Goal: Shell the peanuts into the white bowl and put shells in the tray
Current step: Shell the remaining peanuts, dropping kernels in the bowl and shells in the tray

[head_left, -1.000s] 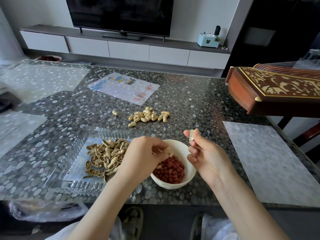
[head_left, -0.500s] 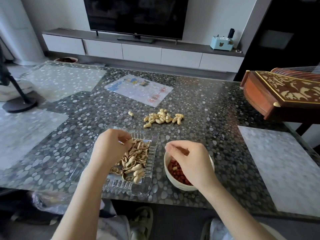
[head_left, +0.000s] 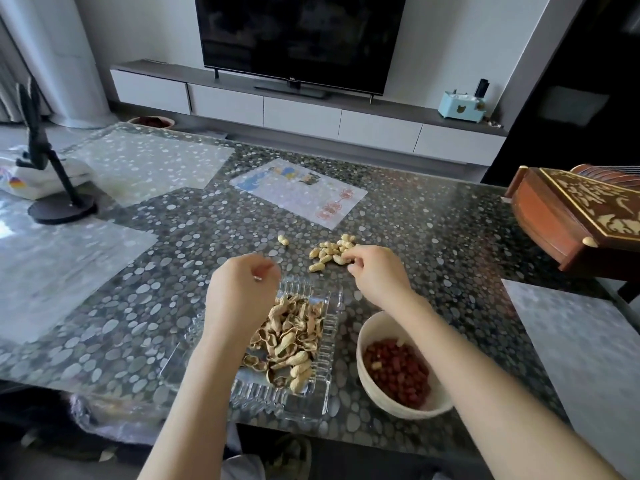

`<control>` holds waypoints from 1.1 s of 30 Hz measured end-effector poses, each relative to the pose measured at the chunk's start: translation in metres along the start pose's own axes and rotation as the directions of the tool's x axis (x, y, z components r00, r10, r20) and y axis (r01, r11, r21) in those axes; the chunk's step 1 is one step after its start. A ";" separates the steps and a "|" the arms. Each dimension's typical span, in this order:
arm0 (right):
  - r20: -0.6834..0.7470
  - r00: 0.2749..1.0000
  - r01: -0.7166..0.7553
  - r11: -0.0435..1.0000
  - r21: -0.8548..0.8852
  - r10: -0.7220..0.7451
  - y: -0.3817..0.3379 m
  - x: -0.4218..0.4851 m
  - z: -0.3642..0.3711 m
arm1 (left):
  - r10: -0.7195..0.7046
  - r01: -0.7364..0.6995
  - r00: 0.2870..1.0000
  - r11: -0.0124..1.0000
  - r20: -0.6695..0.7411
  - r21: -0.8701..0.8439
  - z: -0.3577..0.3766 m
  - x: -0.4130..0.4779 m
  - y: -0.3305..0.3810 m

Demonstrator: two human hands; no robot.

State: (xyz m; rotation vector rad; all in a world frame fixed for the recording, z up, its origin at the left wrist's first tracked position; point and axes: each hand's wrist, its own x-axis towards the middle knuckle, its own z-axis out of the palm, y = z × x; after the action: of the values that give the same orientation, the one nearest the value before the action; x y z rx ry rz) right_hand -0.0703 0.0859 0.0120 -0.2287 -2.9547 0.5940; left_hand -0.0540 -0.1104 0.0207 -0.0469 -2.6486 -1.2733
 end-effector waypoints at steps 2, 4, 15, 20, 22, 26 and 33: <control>0.067 0.997 0.041 0.992 -0.119 -0.033 0.001 0.024 0.007 | -0.012 0.011 1.000 1.000 -0.022 -0.022 0.001 0.003 0.001; 0.111 0.990 0.107 0.983 -0.151 -0.090 -0.004 0.041 0.014 | -0.019 0.017 0.999 0.999 -0.037 -0.040 0.002 0.006 0.002; 0.191 0.954 0.279 0.918 -0.282 -0.232 -0.012 0.063 0.039 | -0.024 0.021 0.998 0.998 -0.054 -0.054 0.003 0.013 0.005; 0.099 0.972 0.158 0.904 0.398 -0.213 -0.026 0.022 0.010 | -0.017 0.018 1.000 0.992 0.009 -0.127 0.004 0.003 0.013; 0.018 0.964 0.221 0.838 0.498 -0.265 -0.031 -0.008 -0.004 | -0.040 0.062 0.996 0.949 0.077 -0.308 0.005 -0.002 0.017; -0.191 0.928 0.373 0.763 0.528 -0.321 -0.025 -0.062 -0.023 | -0.080 0.299 0.928 0.744 0.365 -0.598 0.005 -0.020 0.029; -0.202 0.971 0.239 0.613 0.753 -0.130 -0.001 -0.112 -0.046 | 0.092 0.468 0.766 0.600 0.637 -0.649 0.010 -0.048 0.047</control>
State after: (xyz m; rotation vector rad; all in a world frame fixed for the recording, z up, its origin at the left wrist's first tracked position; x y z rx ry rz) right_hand 0.0461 0.0835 0.0448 0.1304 -2.2588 1.6562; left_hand -0.0038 -0.0704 0.0410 -0.3625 -2.2642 -2.8650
